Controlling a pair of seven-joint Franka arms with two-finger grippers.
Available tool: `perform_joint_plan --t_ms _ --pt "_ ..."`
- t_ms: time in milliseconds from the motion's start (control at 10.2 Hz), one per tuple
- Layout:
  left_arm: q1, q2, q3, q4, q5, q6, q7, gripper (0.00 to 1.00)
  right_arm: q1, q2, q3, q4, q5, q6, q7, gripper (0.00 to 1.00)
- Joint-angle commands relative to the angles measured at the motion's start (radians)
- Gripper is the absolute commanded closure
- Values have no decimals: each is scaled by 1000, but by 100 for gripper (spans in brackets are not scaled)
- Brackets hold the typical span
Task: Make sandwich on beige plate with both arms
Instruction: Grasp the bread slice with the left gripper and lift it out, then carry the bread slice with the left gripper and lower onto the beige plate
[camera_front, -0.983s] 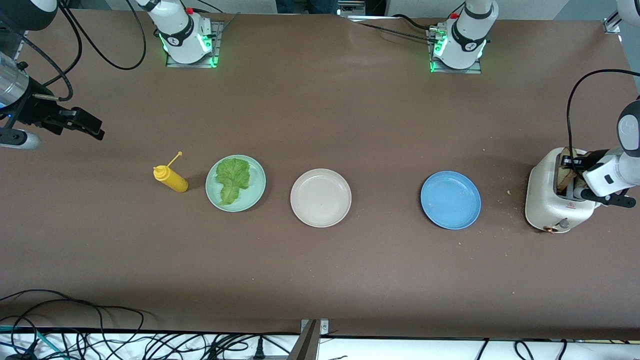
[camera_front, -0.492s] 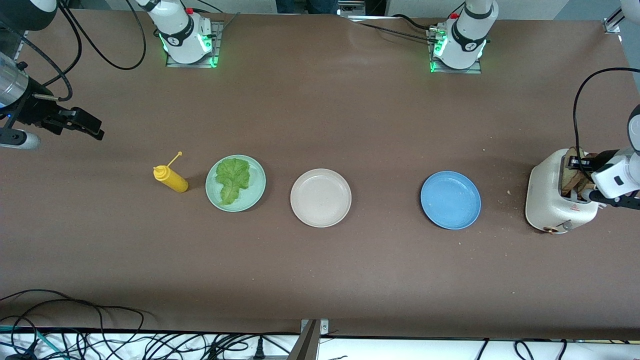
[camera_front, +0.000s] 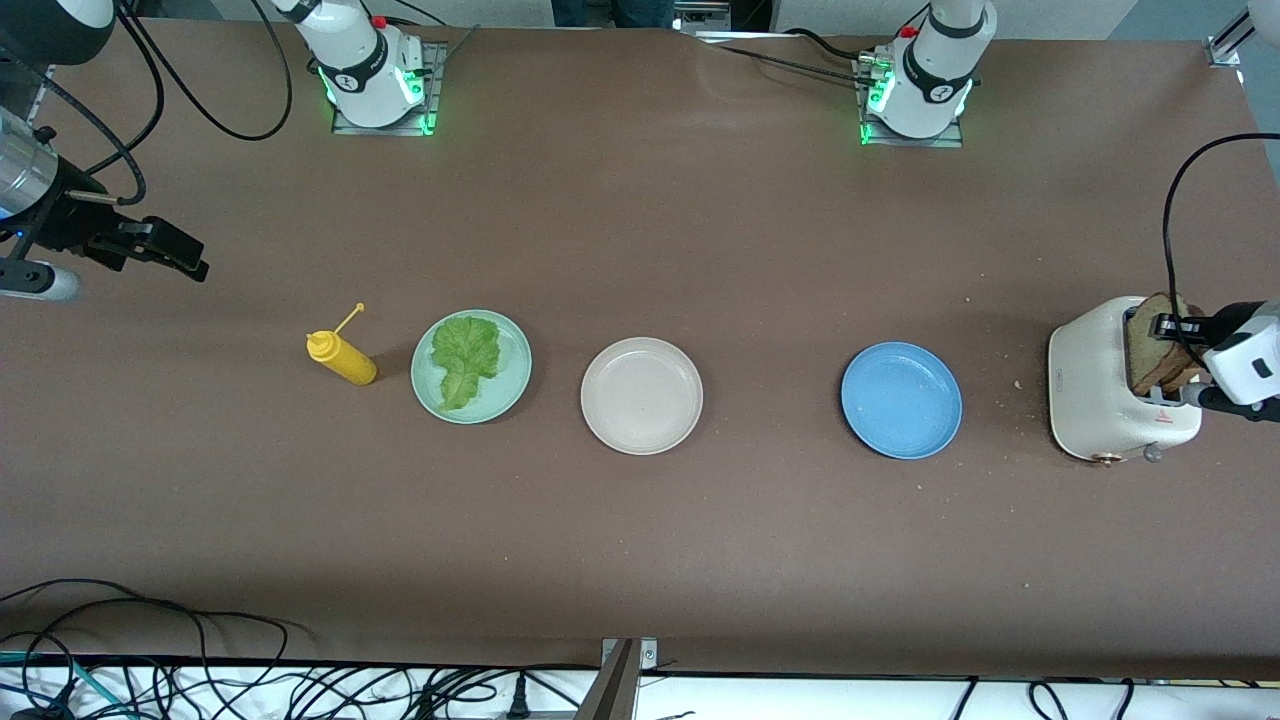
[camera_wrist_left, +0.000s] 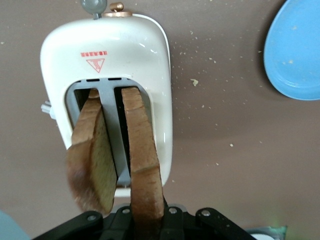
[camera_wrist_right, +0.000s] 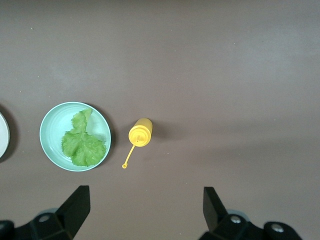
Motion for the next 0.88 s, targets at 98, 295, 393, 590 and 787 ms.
perform_joint_plan --t_ms 98,295,393,590,787 --pt "-24 40 1 170 -74 -125 11 100 -4 -27 6 -33 -28 1 12 0" --pt "-58 40 2 223 -219 -190 -16 100 -2 -38 8 -49 -28 4 15 0" --pt "-67 40 -1 222 -334 -197 -77 100 -2 -38 8 -49 -28 4 13 0" --pt "-173 74 -1 202 -543 -198 -250 100 -2 -38 9 -50 -28 7 13 0" --pt "-282 141 -1 202 -690 -206 -312 100 -1 -37 11 -50 -28 7 15 0"
